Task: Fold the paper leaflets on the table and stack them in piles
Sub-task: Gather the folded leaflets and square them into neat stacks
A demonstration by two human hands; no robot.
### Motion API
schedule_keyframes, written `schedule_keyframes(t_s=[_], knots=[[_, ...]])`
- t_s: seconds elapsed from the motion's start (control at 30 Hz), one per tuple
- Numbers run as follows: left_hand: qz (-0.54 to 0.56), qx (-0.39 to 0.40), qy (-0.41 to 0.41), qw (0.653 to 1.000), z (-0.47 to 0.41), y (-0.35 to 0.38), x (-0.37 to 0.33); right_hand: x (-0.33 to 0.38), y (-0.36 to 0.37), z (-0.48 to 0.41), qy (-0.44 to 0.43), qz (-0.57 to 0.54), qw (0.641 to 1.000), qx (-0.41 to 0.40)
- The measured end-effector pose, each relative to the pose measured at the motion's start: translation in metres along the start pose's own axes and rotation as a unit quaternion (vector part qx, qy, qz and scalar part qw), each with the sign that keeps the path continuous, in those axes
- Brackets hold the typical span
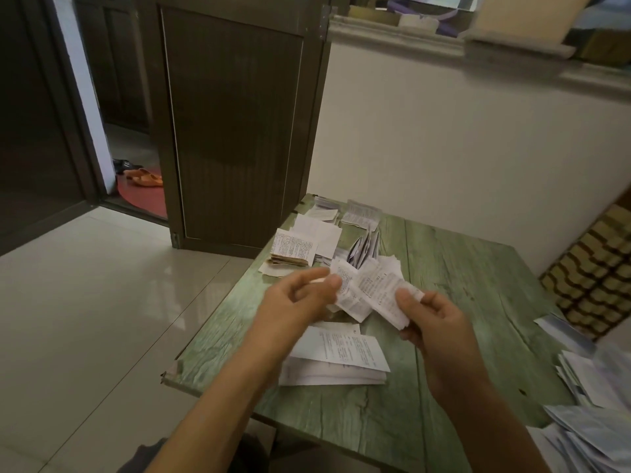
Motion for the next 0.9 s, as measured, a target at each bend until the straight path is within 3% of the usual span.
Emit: schedule_keyframes(t_s=[0.1,0.17,0.23,0.27,0.3,0.37,0.5,0.57,0.7,0.9], knots=[[0.031,0.034,-0.036,0.998,0.005,0.024,0.008,-0.007,0.021,0.003,0.010,-0.010,0.997,0.070],[0.093,-0.036,-0.061,0.993,0.004,0.021,0.007,-0.010,0.033,0.005,-0.008,0.011,0.993,0.120],[0.161,-0.106,-0.088,0.977,-0.001,0.004,0.004,-0.015,0.031,-0.007,-0.088,0.111,0.985,0.097],[0.176,-0.135,-0.093,0.971,-0.004,-0.006,0.002,-0.017,0.025,-0.018,-0.150,0.232,0.959,0.066],[0.175,-0.160,-0.096,0.967,-0.006,-0.016,0.000,-0.019,0.022,-0.027,-0.201,0.366,0.907,0.051],[0.159,-0.196,-0.101,0.962,-0.010,-0.028,-0.001,-0.030,0.020,-0.042,-0.216,0.525,0.818,0.090],[0.139,-0.198,-0.105,0.965,-0.015,-0.032,-0.002,-0.048,0.020,-0.055,-0.191,0.590,0.766,0.169],[0.132,-0.190,-0.105,0.967,-0.017,-0.031,-0.002,-0.050,0.019,-0.057,-0.212,0.576,0.773,0.164],[0.114,-0.196,-0.120,0.967,-0.022,-0.034,0.003,-0.047,0.010,-0.055,-0.272,0.456,0.843,0.089],[0.094,-0.173,-0.132,0.971,-0.024,-0.030,0.009,-0.044,-0.001,-0.058,-0.238,0.445,0.854,0.128]])
Point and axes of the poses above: each hand's wrist, its own z-axis away from the middle knuckle, its own y-axis out of the palm, x = y × z, the point moved 3 cm from there along -z, towards the middle knuckle, and after that the axes turned 7 degrees about -y, right-handed, at the moved point
